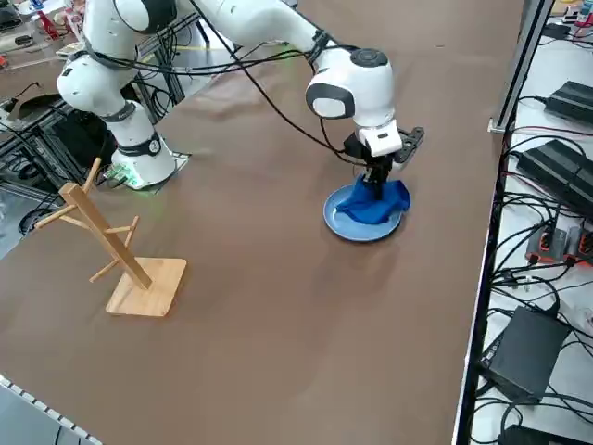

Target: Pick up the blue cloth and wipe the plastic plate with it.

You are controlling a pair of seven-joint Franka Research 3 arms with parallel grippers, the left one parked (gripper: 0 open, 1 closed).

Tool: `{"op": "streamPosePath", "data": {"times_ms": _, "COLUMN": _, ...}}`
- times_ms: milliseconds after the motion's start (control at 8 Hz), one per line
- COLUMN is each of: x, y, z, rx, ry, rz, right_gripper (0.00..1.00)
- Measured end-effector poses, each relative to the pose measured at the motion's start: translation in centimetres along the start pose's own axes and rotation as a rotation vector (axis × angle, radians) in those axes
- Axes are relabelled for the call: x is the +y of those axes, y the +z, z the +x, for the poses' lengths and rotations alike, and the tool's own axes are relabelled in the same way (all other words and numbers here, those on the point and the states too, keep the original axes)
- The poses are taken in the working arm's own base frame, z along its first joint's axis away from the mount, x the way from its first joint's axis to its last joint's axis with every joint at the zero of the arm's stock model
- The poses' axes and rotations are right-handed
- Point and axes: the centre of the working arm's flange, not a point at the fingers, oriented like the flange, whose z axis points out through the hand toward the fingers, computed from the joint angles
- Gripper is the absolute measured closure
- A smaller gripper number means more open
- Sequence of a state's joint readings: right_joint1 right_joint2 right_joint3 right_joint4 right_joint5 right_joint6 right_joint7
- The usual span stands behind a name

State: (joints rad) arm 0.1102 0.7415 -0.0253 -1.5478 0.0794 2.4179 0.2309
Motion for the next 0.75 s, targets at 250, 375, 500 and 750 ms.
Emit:
{"op": "streamPosePath", "data": {"times_ms": 250, "x": 0.6, "y": 1.6, "z": 0.7, "rx": 0.017, "ry": -0.001, "rz": -0.006, "right_gripper": 0.9}}
{"op": "streamPosePath", "data": {"times_ms": 375, "x": 1.4, "y": 2.1, "z": 0.9, "rx": 0.025, "ry": -0.01, "rz": -0.016, "right_gripper": 0.9}}
{"op": "streamPosePath", "data": {"times_ms": 500, "x": 2.6, "y": 2.1, "z": 1.3, "rx": 0.033, "ry": -0.017, "rz": -0.028, "right_gripper": 0.9}}
{"op": "streamPosePath", "data": {"times_ms": 750, "x": 4.6, "y": 2.0, "z": 1.8, "rx": 0.035, "ry": -0.031, "rz": -0.046, "right_gripper": 0.9}}
